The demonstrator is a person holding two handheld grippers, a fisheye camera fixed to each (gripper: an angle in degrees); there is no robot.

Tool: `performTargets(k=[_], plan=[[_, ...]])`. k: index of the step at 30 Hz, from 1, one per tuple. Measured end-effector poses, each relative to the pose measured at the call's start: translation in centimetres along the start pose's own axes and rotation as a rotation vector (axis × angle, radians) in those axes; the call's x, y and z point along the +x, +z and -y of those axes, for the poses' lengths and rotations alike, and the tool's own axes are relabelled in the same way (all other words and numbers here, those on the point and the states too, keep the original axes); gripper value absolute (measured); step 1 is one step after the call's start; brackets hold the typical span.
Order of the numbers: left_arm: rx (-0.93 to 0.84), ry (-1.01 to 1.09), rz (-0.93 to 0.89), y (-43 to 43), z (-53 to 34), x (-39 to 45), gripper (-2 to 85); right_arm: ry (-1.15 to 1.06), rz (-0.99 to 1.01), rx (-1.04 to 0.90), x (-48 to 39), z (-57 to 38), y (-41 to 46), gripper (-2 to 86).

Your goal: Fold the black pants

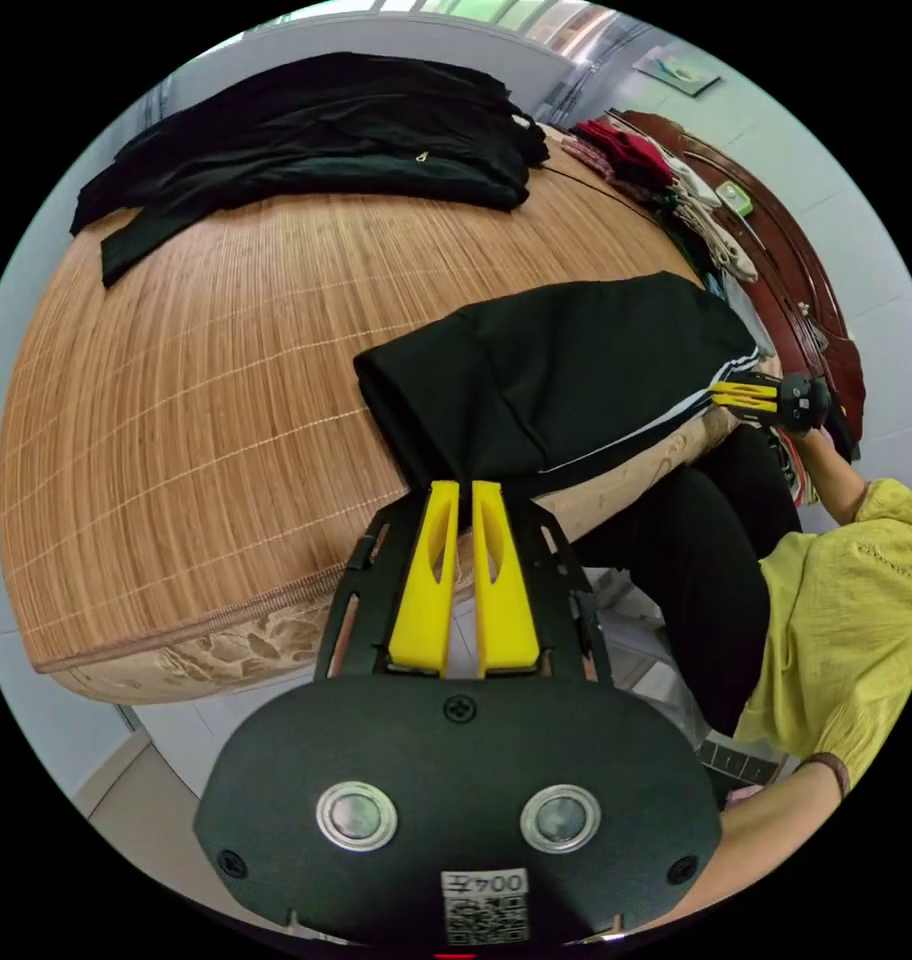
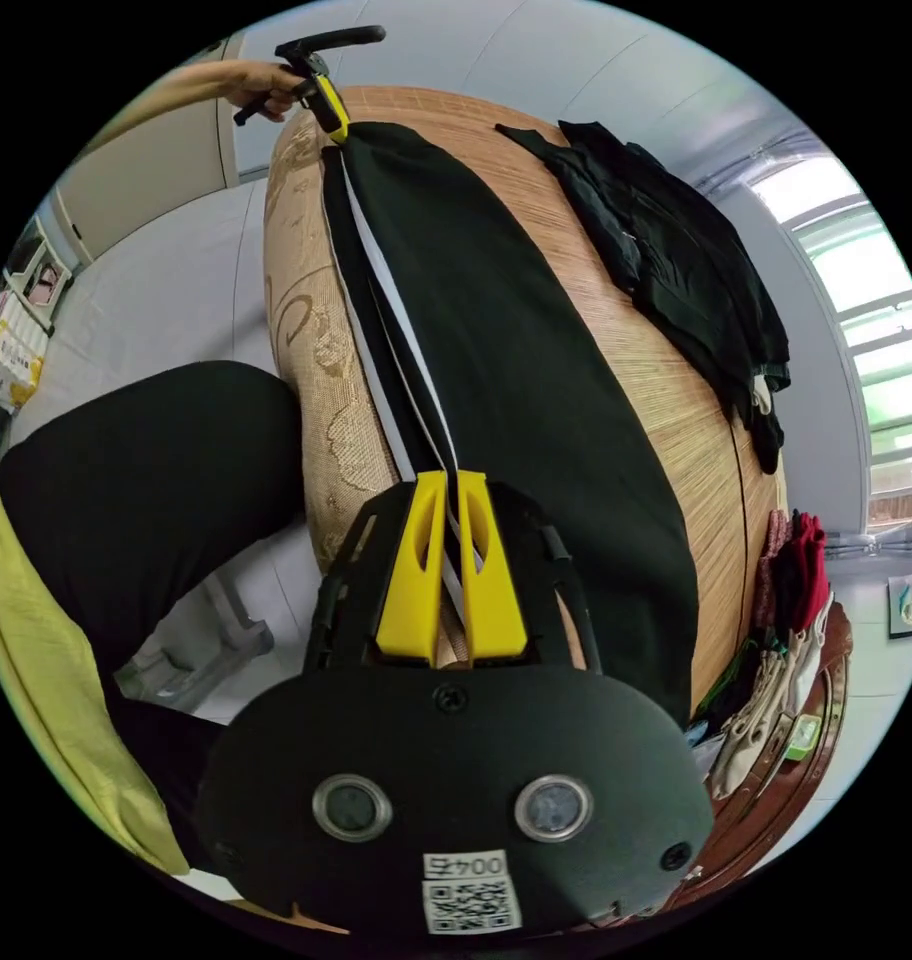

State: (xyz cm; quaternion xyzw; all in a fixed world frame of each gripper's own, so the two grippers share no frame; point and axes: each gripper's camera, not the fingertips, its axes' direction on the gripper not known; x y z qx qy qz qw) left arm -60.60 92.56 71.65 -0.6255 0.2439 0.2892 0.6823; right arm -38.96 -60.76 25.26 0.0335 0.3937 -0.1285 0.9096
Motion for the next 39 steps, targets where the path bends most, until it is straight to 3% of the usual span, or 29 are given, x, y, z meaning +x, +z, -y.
performTargets(k=[7,11,14,17,21,26,35,39], plan=[[-0.089,-0.067,-0.02,-11.2,2.3,-0.4,1.5,0.148,0.2,-0.009,3.3,-1.3,2.2,3.2],[-0.091,-0.127,0.13,-22.3,3.5,1.9,1.4,0.259,0.338,0.021,5.5,-3.0,2.8,4.4],[0.007,-0.132,0.217,-31.5,5.6,6.4,1.3,0.317,0.356,0.064,6.0,-4.4,2.4,5.0],[0.118,-0.054,0.181,-37.7,10.6,13.1,0.9,0.371,0.386,0.105,6.4,-6.2,1.8,3.4],[0.023,0.07,0.15,-37.5,20.8,22.4,0.4,0.462,0.411,0.102,7.4,-9.9,1.2,-0.1],[-0.205,0.214,0.295,-34.4,35.0,35.4,0.3,0.606,0.315,-0.001,10.3,-18.0,0.7,-0.6],[-0.427,0.474,0.618,-40.8,44.8,49.1,0.2,0.873,0.249,-0.192,15.2,-32.5,3.5,-0.5],[-0.492,0.416,0.636,-45.2,48.8,51.2,0.2,0.913,0.257,-0.207,15.2,-35.6,4.7,0.4]])
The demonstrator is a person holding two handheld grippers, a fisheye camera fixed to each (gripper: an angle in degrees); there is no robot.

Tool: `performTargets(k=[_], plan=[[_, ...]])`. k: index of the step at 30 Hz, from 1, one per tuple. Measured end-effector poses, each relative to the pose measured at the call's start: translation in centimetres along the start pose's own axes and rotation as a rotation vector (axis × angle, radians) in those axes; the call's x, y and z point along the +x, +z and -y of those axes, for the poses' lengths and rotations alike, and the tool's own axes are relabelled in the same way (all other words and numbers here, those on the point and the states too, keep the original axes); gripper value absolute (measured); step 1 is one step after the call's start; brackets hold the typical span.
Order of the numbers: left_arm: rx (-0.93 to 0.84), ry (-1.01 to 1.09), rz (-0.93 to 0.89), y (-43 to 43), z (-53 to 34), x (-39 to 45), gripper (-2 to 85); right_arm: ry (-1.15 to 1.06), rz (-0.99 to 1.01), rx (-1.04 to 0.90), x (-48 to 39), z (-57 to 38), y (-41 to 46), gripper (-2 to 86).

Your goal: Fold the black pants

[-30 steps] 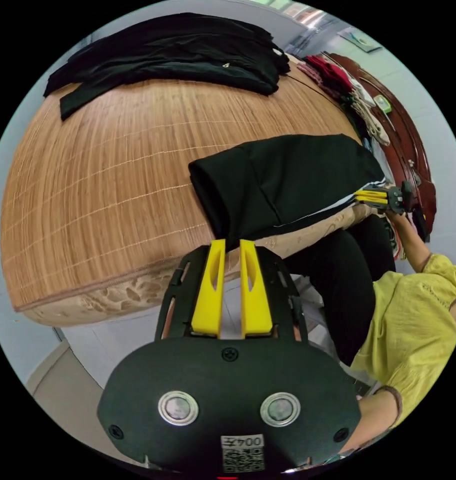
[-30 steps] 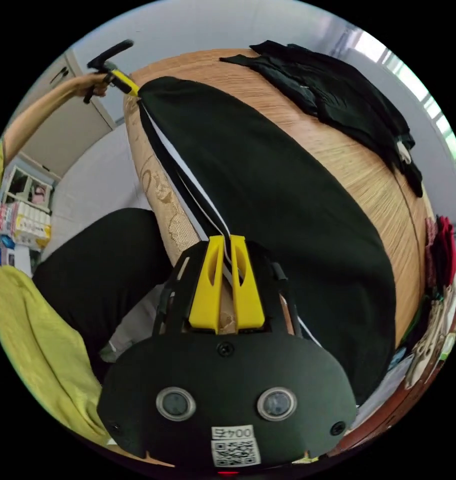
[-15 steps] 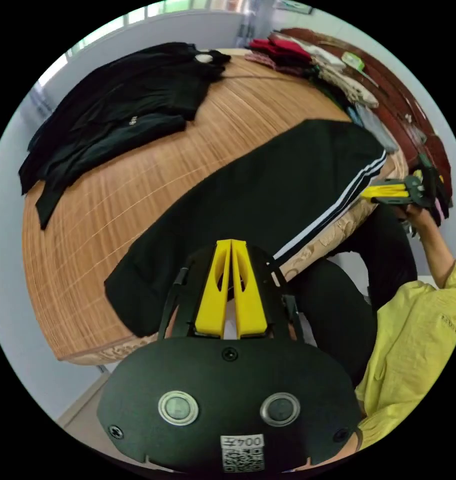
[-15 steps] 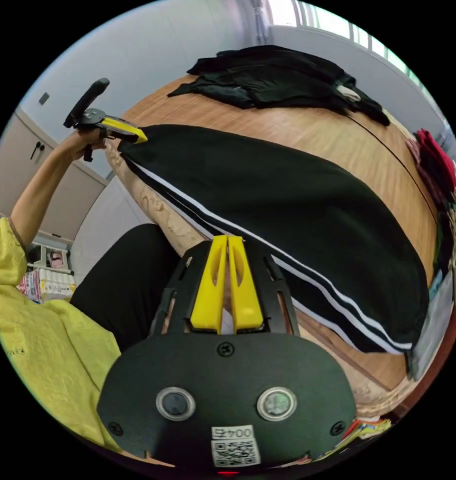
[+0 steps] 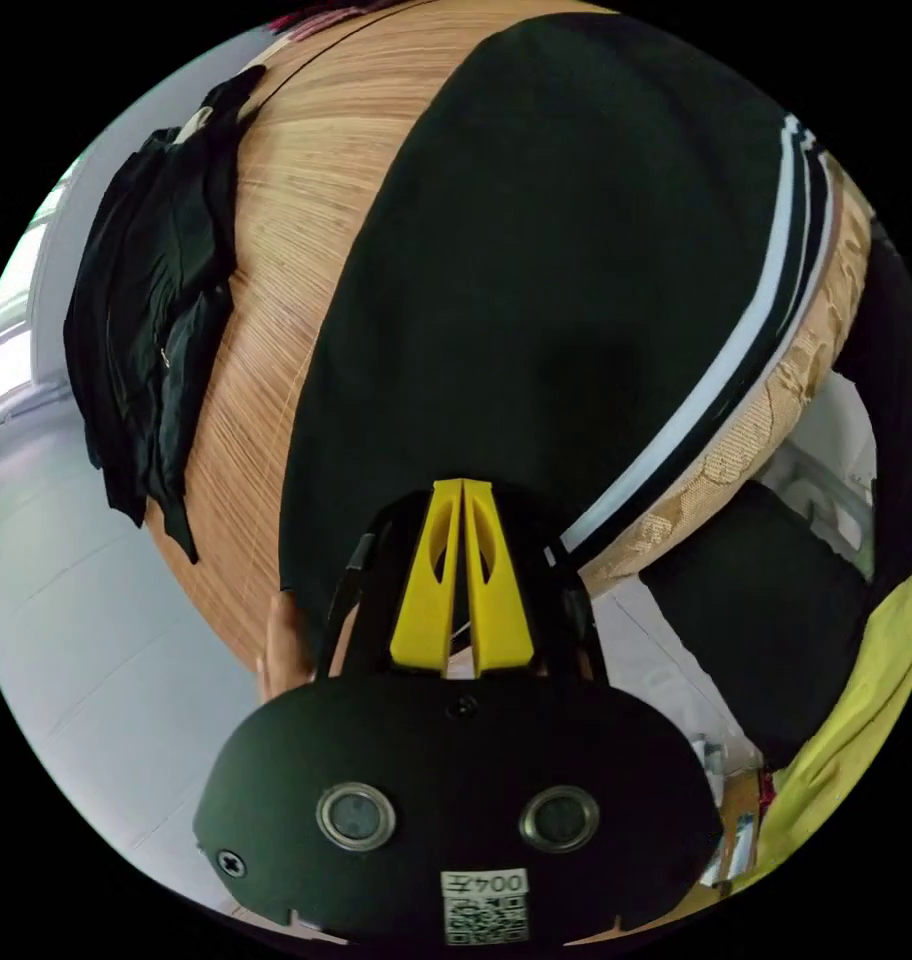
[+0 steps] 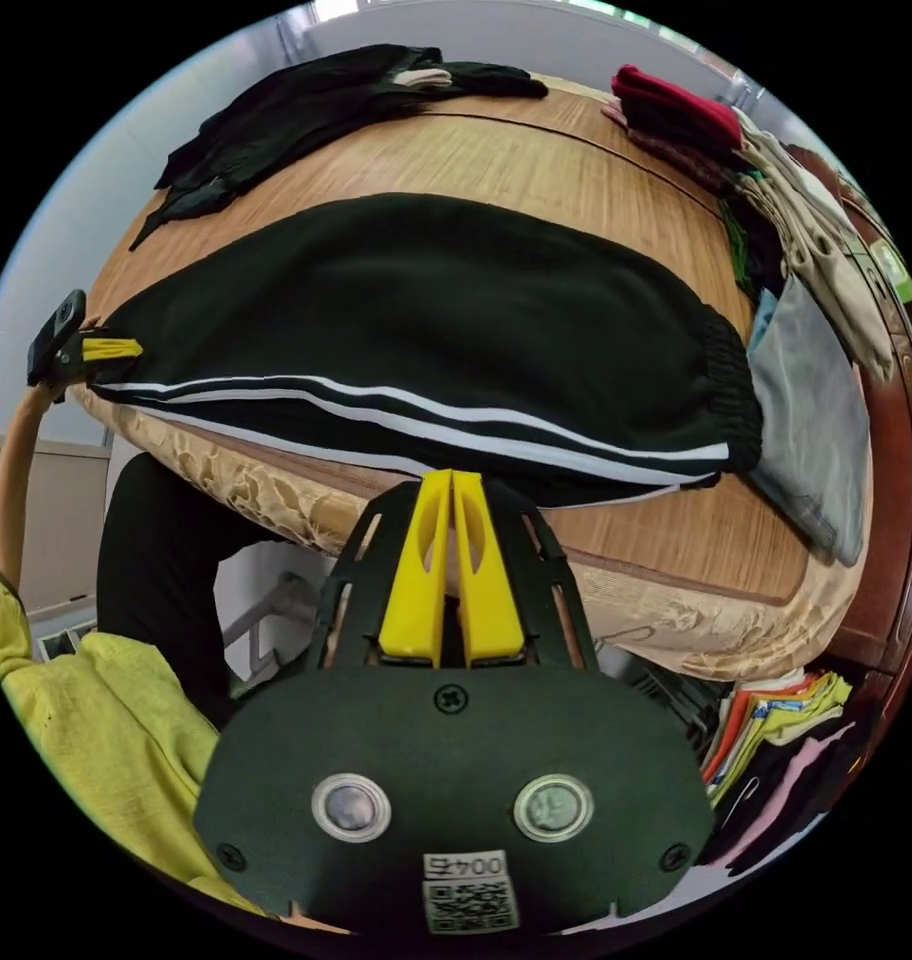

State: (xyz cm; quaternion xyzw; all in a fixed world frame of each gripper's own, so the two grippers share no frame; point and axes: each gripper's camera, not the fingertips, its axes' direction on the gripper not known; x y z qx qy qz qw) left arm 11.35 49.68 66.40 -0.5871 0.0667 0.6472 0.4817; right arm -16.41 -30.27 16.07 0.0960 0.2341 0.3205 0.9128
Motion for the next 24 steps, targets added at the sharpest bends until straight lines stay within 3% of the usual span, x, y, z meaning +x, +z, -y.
performTargets(k=[3,5,11,13,24], plan=[[-0.05,-0.032,-0.07,-3.9,0.6,-3.4,0.2,0.076,0.063,0.041,2.2,-1.5,0.6,8.2],[-0.061,-0.037,-0.118,-6.9,0.5,-5.9,0.3,0.16,0.228,0.111,4.7,-3.4,1.1,15.7],[-0.056,-0.076,-0.214,-13.0,-0.9,-11.4,0.4,0.62,0.696,0.614,13.8,-13.0,3.4,13.0],[-0.051,-0.089,-0.237,-14.6,-1.5,-12.8,0.4,0.722,0.769,0.701,15.9,-15.1,4.6,13.0],[-0.057,-0.112,-0.217,-23.2,-4.2,-17.8,0.5,0.82,0.76,0.649,21.1,-14.4,7.2,11.1]])
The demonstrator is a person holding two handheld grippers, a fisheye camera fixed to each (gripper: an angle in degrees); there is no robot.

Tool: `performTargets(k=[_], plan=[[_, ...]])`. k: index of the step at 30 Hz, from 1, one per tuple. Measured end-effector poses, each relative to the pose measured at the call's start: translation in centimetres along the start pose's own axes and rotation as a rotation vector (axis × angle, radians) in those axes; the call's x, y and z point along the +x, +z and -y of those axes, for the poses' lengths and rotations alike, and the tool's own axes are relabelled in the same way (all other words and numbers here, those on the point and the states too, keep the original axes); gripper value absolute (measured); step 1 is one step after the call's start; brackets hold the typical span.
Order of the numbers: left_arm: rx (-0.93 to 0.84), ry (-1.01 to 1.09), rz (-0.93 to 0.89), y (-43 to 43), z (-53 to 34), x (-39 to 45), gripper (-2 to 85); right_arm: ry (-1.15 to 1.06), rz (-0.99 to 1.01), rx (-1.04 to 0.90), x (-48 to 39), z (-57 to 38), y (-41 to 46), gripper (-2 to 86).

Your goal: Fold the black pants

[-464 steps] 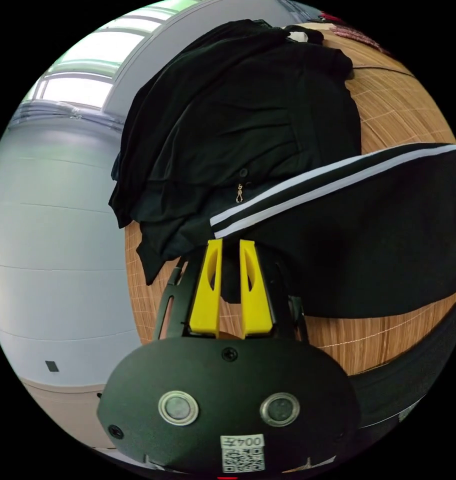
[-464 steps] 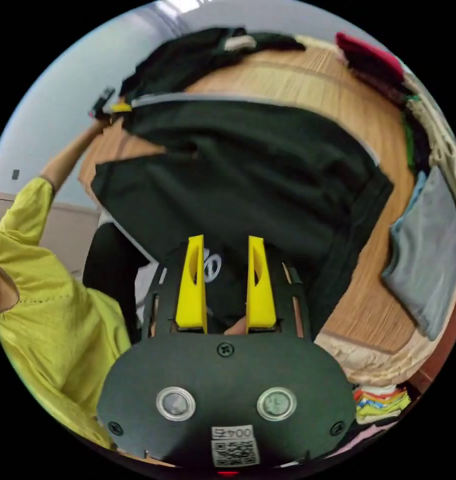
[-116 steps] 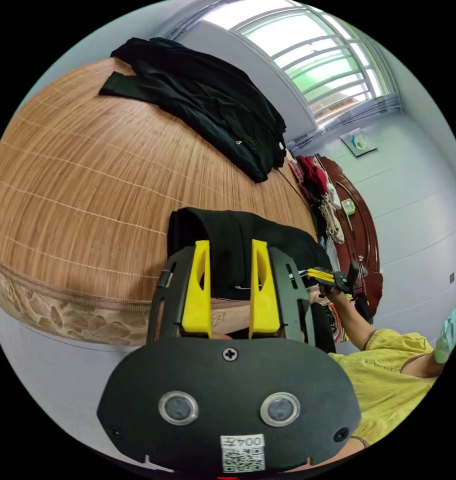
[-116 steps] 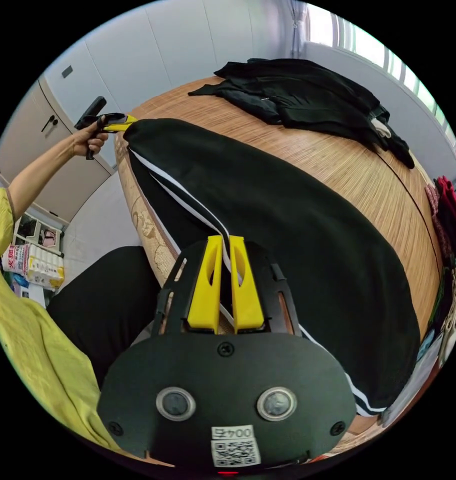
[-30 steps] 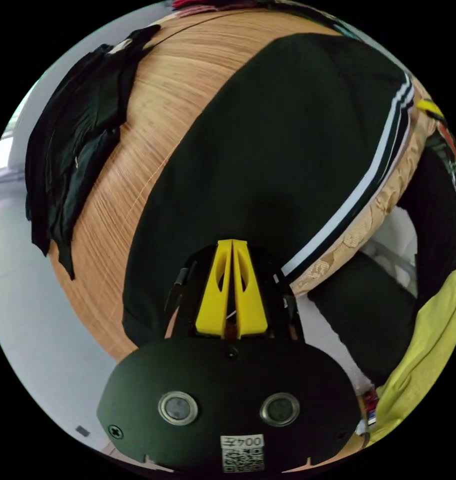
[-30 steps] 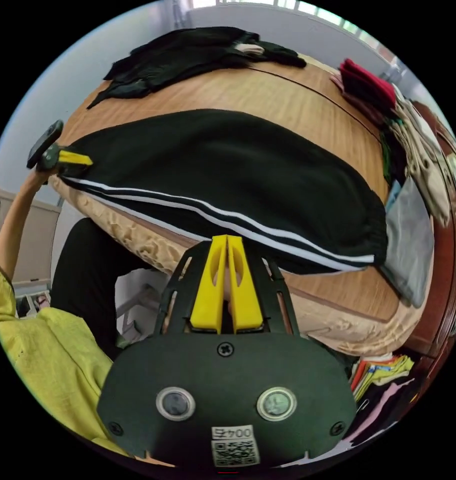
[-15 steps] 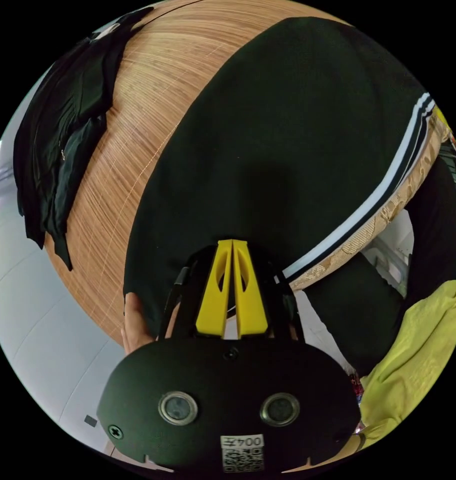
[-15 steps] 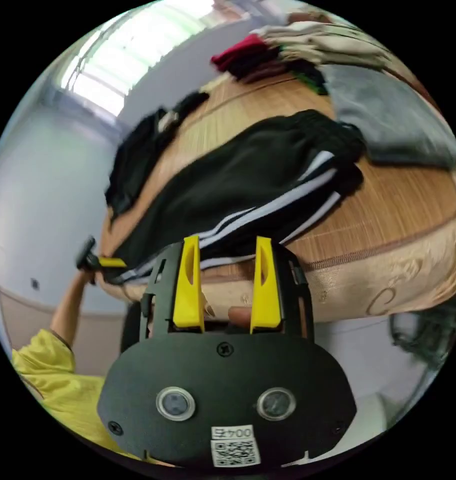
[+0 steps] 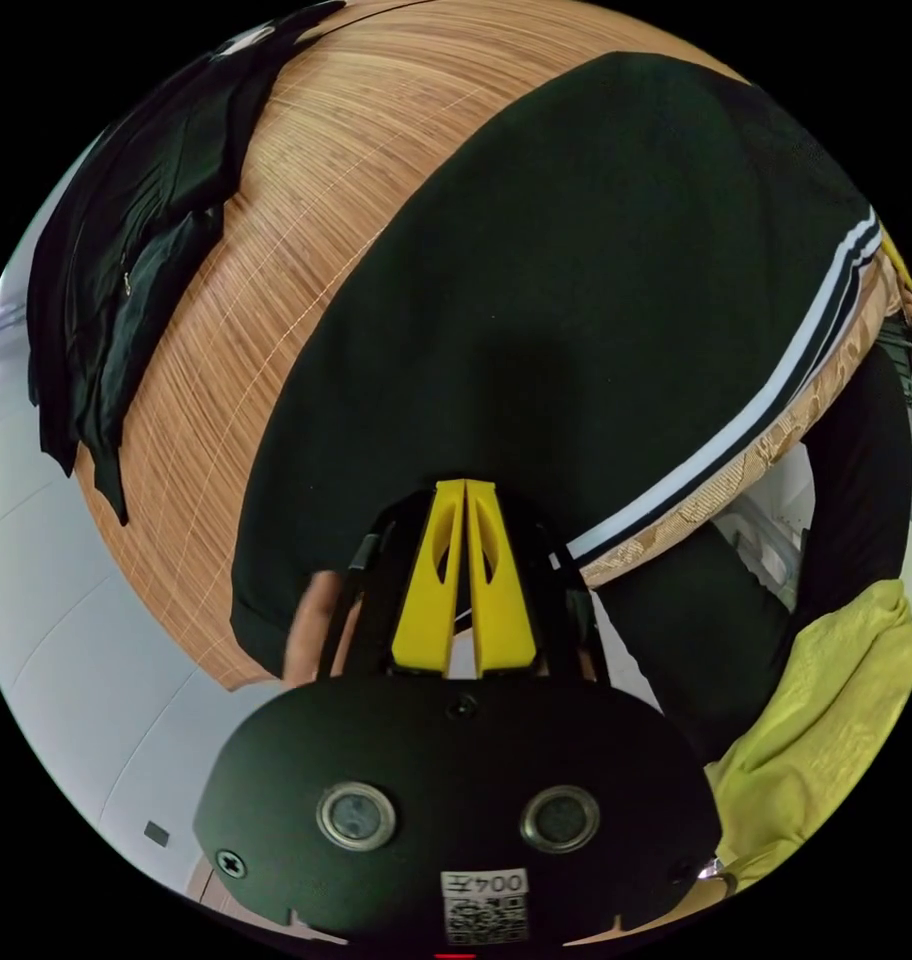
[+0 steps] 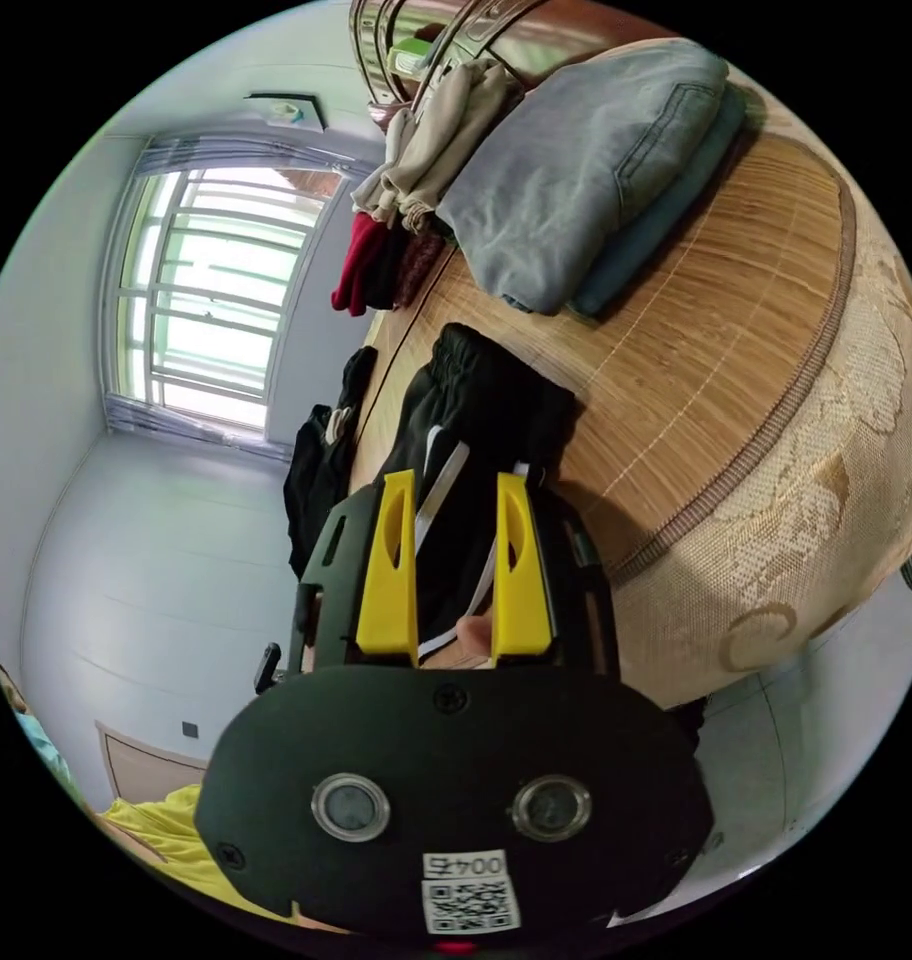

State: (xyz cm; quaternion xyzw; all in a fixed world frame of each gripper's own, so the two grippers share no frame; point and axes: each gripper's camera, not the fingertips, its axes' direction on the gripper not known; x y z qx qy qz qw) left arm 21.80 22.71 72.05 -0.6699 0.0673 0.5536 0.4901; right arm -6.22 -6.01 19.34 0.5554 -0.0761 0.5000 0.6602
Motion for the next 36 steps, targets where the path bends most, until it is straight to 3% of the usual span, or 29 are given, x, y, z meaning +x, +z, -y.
performTargets(k=[6,11,15,17,19,22,26,29,36], plan=[[0.024,-0.038,-0.058,-3.3,-2.3,-3.0,0.5,-0.146,-0.088,-0.01,-3.6,0.6,0.4,4.4],[0.038,-0.047,-0.075,-5.5,-4.2,-4.9,0.5,-0.492,-0.326,0.011,-13.7,-0.3,-0.9,4.0],[0.06,-0.055,-0.09,-6.5,-5.6,-6.3,0.5,-0.451,-0.404,-0.08,-11.6,0.5,0.2,4.4],[0.08,-0.064,-0.112,-6.9,-6.7,-7.3,0.6,-0.328,-0.365,-0.199,-8.0,0.8,1.4,5.0],[0.098,-0.067,-0.124,-7.1,-7.5,-8.0,0.6,-0.362,-0.323,-0.107,-8.8,-0.6,-0.3,5.1],[0.118,-0.083,-0.156,-7.3,-8.7,-9.3,0.6,-0.61,-0.29,-0.06,-14.6,-4.9,-0.6,6.4],[0.136,-0.097,-0.18,-7.4,-10.1,-10.7,0.5,-1.116,-0.371,-0.406,-24.0,-12.5,9.0,9.3],[0.159,-0.108,-0.188,-7.4,-11.3,-11.4,0.5,-1.432,-0.449,-0.543,-28.1,-16.6,14.5,8.7],[0.171,-0.098,-0.176,-7.1,-12.6,-12.5,0.5,-1.819,-0.631,-0.862,-32.6,-19.8,21.7,10.1]])
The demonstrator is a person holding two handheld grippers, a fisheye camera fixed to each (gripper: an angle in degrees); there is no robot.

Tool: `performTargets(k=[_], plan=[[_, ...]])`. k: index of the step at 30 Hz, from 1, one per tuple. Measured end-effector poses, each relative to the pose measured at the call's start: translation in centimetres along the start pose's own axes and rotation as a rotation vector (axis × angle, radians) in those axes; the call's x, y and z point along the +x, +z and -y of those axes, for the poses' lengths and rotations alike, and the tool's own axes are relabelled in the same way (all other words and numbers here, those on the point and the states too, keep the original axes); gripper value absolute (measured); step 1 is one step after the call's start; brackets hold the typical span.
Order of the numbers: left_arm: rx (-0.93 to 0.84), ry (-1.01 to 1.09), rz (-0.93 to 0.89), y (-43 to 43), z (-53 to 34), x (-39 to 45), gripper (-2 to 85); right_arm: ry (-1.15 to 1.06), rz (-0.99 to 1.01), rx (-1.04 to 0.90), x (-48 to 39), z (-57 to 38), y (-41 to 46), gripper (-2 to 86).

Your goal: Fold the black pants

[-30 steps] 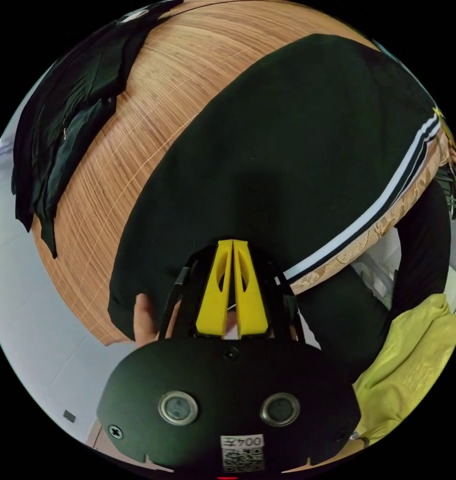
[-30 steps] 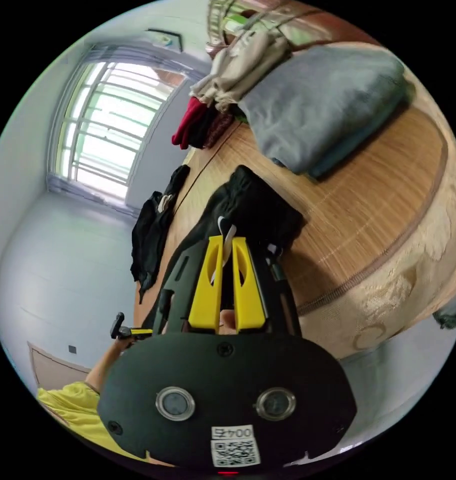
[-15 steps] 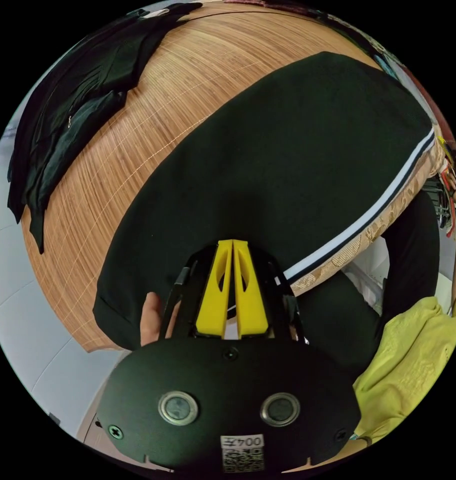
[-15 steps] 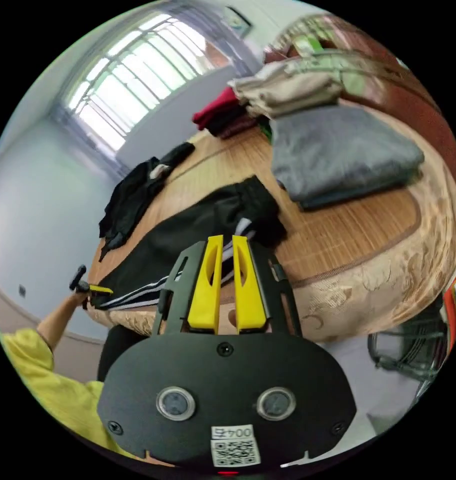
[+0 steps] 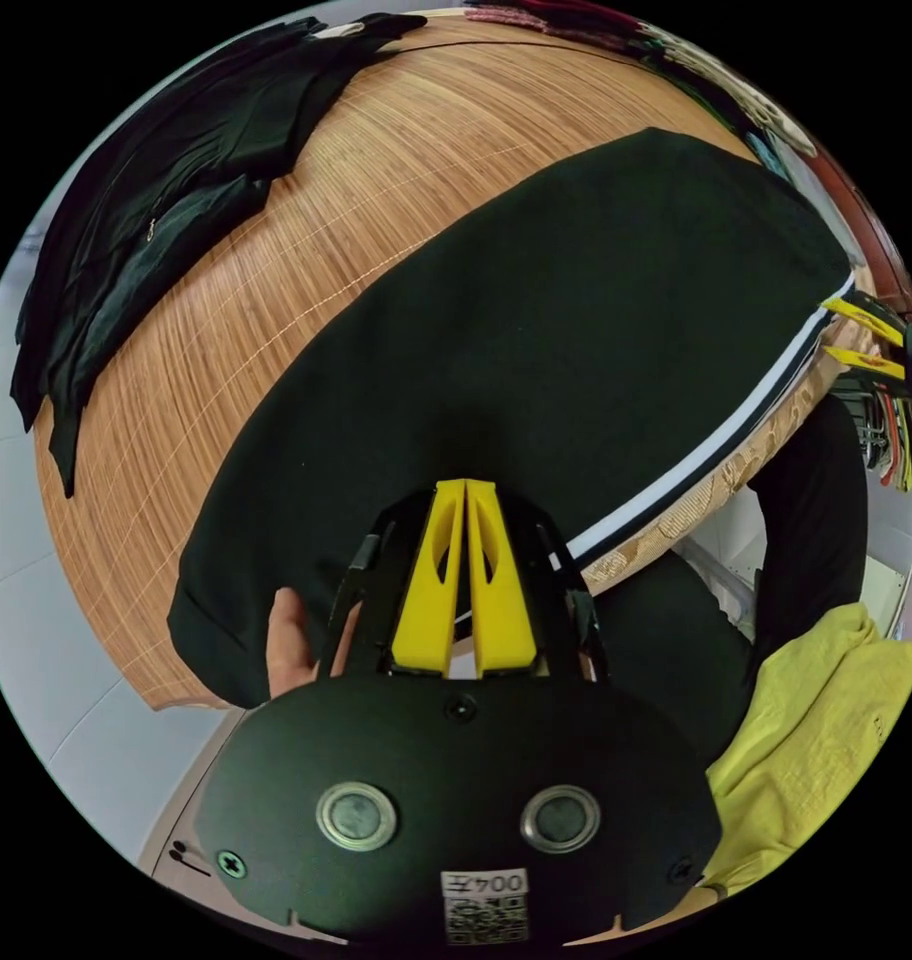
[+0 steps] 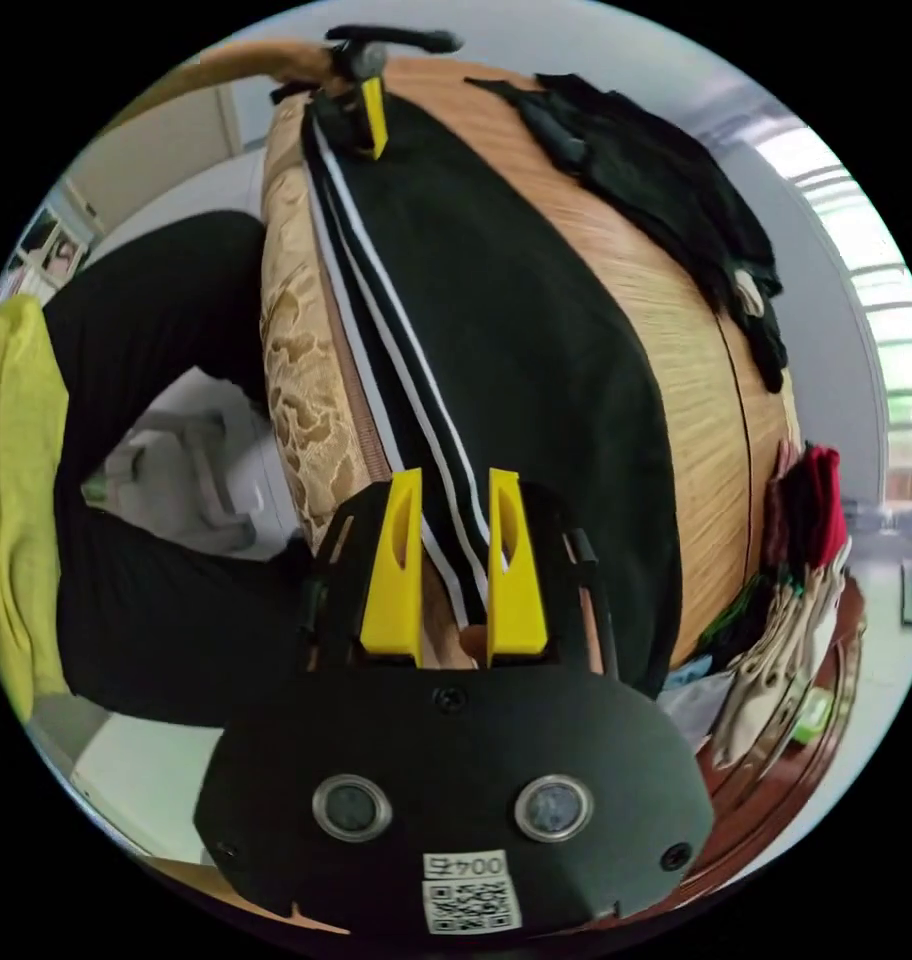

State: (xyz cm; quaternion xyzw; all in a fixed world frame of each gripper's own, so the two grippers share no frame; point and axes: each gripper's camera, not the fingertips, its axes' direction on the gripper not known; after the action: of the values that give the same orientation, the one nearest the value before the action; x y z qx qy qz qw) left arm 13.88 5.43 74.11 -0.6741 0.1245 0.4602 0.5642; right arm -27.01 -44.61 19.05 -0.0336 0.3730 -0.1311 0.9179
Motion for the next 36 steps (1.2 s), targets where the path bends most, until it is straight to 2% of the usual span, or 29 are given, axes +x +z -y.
performTargets(k=[6,10,16,20,24,28,31,36], plan=[[0.015,-0.01,-0.011,0.4,-1.2,-1.5,0.5,-0.175,-0.109,-0.145,-0.3,4.6,0.0,3.8],[0.016,-0.016,-0.02,0.9,-1.8,-2.7,0.4,-0.079,-0.071,-0.053,1.6,4.6,-4.8,3.3],[0.006,-0.015,-0.004,2.0,-2.4,-3.8,0.5,0.049,0.021,-0.038,0.9,4.2,-2.7,3.9],[-0.005,-0.006,0.012,2.9,-2.7,-4.7,0.5,0.207,0.104,0.02,3.9,4.0,-6.3,4.7],[-0.013,0.0,0.022,3.9,-3.2,-5.6,0.4,0.338,0.136,-0.057,7.5,3.3,-7.2,8.5],[-0.008,-0.005,0.021,5.2,-4.0,-7.1,0.4,0.509,0.265,-0.137,11.8,1.9,-5.1,8.9],[0.0,-0.009,0.012,6.3,-4.8,-8.5,0.4,0.549,0.362,-0.208,13.2,1.7,-3.0,8.8],[0.004,-0.016,-0.006,8.0,-6.0,-10.9,0.5,0.578,0.395,-0.21,14.6,2.0,-2.5,9.0]])
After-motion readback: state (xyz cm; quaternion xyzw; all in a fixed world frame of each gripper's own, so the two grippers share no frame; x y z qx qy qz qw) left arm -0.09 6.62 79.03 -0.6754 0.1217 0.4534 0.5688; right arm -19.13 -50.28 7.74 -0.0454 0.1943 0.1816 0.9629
